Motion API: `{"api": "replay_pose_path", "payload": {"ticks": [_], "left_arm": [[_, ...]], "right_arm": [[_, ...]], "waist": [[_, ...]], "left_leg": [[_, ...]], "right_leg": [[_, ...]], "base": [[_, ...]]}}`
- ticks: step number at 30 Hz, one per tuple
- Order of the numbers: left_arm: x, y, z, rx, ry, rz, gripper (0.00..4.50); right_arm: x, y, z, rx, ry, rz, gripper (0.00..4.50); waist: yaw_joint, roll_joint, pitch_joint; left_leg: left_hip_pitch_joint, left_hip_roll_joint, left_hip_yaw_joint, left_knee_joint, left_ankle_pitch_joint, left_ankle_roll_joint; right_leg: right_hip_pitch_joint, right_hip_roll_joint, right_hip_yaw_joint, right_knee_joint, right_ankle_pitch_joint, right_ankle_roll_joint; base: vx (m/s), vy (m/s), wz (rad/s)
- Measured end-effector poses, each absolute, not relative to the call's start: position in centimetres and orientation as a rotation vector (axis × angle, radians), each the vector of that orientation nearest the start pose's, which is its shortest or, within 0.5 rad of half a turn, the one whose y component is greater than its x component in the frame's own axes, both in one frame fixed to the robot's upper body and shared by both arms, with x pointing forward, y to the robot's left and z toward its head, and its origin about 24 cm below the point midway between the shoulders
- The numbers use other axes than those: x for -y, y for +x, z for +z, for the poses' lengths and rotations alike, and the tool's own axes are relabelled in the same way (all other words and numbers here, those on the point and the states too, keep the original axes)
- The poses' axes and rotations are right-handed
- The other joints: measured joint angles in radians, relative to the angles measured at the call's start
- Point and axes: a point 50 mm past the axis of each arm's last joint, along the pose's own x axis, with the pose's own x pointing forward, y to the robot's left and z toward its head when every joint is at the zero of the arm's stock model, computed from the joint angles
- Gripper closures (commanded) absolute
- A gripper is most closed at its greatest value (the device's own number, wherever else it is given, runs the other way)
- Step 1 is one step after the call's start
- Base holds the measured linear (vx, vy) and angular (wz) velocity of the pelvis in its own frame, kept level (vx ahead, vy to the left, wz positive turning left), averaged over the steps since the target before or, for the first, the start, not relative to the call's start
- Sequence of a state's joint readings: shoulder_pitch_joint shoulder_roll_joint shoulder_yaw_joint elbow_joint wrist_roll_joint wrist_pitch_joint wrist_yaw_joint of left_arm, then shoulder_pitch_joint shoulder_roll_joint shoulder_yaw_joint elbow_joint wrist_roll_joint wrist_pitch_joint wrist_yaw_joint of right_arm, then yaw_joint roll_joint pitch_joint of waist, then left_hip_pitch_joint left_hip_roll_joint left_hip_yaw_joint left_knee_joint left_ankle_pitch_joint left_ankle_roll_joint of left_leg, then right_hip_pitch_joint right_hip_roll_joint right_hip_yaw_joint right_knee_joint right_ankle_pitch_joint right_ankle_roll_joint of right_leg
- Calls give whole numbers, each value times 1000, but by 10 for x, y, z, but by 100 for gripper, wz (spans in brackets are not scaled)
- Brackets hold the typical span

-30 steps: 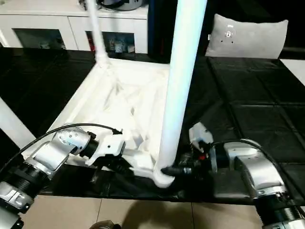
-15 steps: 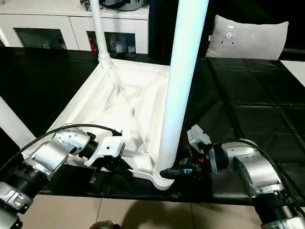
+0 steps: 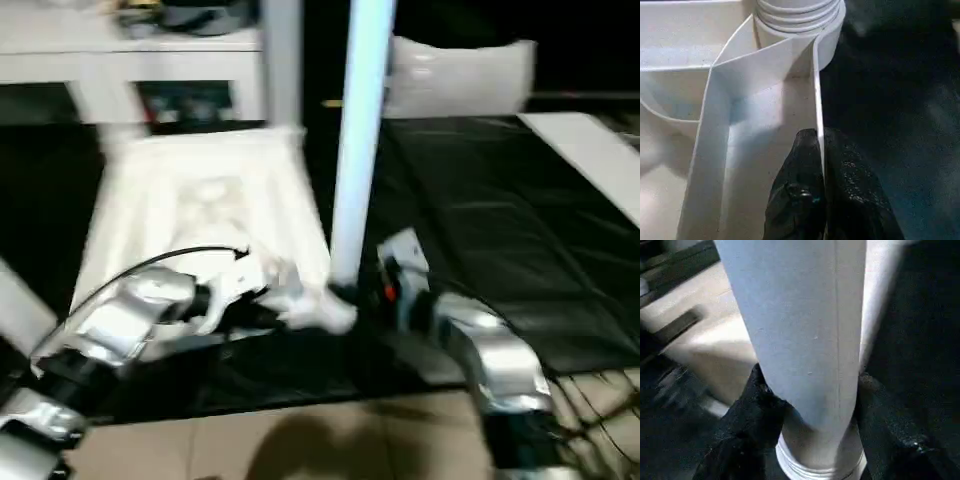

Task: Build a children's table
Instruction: Rotate leg to tighten

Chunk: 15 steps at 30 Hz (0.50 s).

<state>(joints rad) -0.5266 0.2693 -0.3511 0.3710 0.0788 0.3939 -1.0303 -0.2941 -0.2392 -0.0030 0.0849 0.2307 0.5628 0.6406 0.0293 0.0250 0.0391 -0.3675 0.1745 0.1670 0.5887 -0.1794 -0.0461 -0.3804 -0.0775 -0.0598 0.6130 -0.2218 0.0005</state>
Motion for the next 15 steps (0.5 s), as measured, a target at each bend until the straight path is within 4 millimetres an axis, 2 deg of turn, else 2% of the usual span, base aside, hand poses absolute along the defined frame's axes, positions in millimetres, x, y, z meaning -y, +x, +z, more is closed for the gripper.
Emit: {"api": "replay_pose_path", "payload": {"ticks": [1, 2, 4, 6, 9, 12, 13, 15], "left_arm": [[-89, 304, 45, -530, 368, -1206, 450], [-88, 304, 45, -529, 364, -1197, 450], [-86, 305, 45, -523, 356, -1182, 450], [-80, 303, 46, -515, 354, -1201, 450], [-78, 301, 49, -503, 372, -1234, 450], [-80, 299, 50, -494, 385, -1272, 450], [-84, 299, 51, -492, 397, -1280, 450], [-86, 298, 51, -484, 417, -1311, 450]], "right_arm": [[145, 294, 57, -344, 102, 655, 251], [145, 294, 57, -336, 101, 645, 217], [144, 295, 56, -314, 104, 620, 184], [145, 296, 53, -320, 116, 598, 174], [148, 292, 55, -309, 112, 614, 141], [151, 290, 57, -304, 95, 667, 128], [153, 288, 58, -303, 78, 699, 106], [162, 284, 59, -308, 38, 755, 93]], "waist": [[-1, 0, 0], [-1, 0, 0], [1, 0, 0], [7, 1, 1], [26, 1, 1], [39, 3, 1], [45, 5, 1], [59, 6, 2]], "left_leg": [[0, 0, 0, 0, 0, 0], [1, 0, 0, 0, 0, 0], [0, 0, 1, 0, 0, 0], [-1, 0, 2, 0, 0, 0], [-2, -1, 4, -4, 0, 0], [-3, 0, 4, -8, -1, -1], [-3, 0, 4, -9, -1, -2], [-4, 0, 4, -9, -1, -2]], "right_leg": [[0, 0, -1, -1, 1, -1], [0, 0, -1, -1, 1, -1], [-1, -1, 0, -3, 9, -4], [-2, -1, 0, -3, 12, -4], [-2, -1, 1, -3, 19, -8], [-4, -1, 0, -4, 16, -7], [-4, -1, -1, -4, 16, -8], [-4, -1, -1, -4, 15, -8]], "base": [[0, 0, 0], [0, 0, 0], [0, 0, 0], [0, 0, 0], [0, 0, 0], [35, -9, 1], [0, 0, 0], [0, 0, 0]]}}
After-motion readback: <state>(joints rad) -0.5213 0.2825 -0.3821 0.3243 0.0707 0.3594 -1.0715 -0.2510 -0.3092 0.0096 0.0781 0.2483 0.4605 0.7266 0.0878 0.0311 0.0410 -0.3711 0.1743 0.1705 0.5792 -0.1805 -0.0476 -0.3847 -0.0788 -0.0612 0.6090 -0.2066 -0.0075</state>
